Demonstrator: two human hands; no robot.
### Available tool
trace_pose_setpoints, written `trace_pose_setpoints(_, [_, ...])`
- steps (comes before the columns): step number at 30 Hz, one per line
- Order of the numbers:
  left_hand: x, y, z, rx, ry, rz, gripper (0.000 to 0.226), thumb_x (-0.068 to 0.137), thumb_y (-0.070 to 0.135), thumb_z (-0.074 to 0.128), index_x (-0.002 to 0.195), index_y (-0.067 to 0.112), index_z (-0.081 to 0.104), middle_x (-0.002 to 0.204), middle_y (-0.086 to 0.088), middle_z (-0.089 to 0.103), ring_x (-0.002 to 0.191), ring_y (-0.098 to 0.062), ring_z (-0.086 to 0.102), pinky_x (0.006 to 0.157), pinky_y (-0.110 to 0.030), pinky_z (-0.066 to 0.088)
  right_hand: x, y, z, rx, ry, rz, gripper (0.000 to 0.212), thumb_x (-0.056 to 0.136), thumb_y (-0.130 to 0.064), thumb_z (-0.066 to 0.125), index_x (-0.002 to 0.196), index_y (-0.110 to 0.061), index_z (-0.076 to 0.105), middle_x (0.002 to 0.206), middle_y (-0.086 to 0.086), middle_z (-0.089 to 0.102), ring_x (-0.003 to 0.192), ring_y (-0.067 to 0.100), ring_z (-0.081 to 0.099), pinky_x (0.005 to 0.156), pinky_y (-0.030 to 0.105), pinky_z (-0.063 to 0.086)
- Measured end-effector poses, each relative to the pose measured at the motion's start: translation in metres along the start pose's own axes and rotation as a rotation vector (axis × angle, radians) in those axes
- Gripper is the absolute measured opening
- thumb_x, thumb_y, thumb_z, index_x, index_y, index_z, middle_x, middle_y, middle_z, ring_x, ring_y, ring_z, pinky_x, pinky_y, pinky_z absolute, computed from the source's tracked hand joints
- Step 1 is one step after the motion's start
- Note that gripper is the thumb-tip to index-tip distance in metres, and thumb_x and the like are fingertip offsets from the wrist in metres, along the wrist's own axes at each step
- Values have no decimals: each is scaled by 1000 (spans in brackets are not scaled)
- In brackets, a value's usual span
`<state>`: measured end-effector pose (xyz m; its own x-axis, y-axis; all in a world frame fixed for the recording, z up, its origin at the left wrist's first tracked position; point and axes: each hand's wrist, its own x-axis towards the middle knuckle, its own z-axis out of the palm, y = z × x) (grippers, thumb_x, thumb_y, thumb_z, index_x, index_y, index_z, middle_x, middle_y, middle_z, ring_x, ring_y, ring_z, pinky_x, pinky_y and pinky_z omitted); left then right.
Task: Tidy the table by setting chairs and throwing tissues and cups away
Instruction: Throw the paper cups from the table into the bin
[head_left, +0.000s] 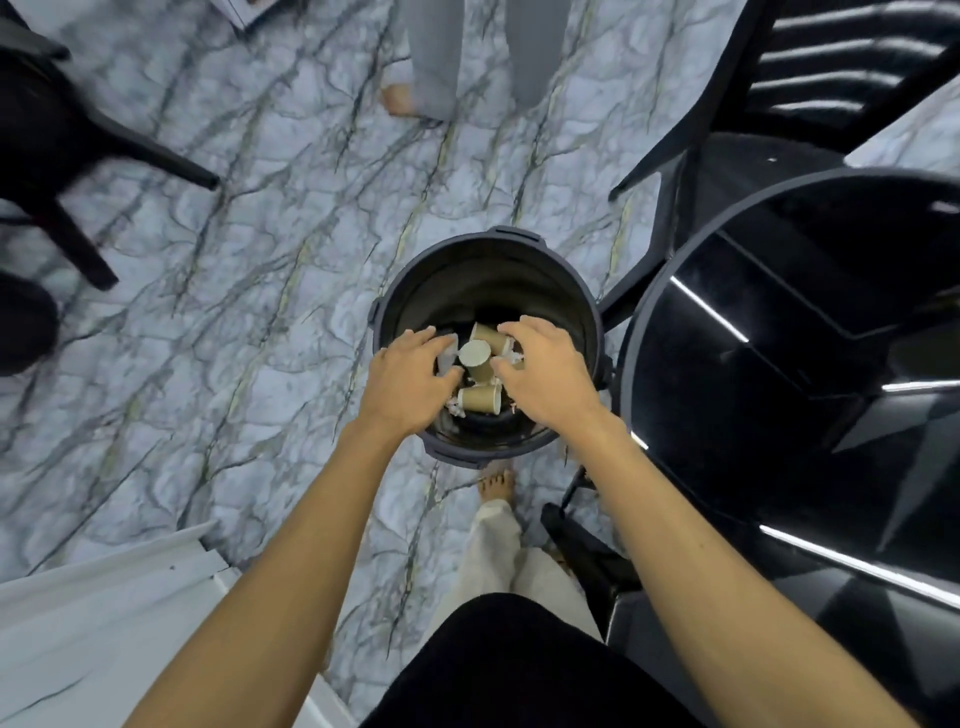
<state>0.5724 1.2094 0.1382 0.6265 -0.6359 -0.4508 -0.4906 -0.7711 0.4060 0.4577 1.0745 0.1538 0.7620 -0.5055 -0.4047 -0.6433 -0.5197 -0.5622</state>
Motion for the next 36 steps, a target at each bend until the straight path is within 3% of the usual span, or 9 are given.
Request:
trace_pose_setpoints(7, [-31, 56, -13, 49, 84, 172, 50, 97, 37, 53, 145, 25, 47, 156, -3, 39, 148, -24, 26, 119, -47, 23, -72, 19, -57, 32, 198, 4, 46, 95, -31, 57, 140, -21, 52, 150, 3, 44, 143, 21, 30, 113, 47, 32])
trace_pose_setpoints(21, [-59, 224, 56, 158, -14, 610, 51, 98, 35, 53, 147, 23, 45, 158, -4, 34, 150, -22, 21, 120, -45, 21, -211, 149, -99, 169, 535, 378, 42, 96, -31, 58, 137, -23, 53, 151, 0, 43, 144, 17, 28, 112, 45, 28])
trace_pose_setpoints(36, [16, 341, 90, 170, -41, 787, 49, 98, 32, 54, 145, 22, 47, 158, -3, 34, 150, -21, 21, 121, -47, 20, -191, 231, -177, 187, 806, 467, 41, 93, -25, 62, 133, -19, 57, 146, 1, 47, 139, 18, 34, 112, 46, 33])
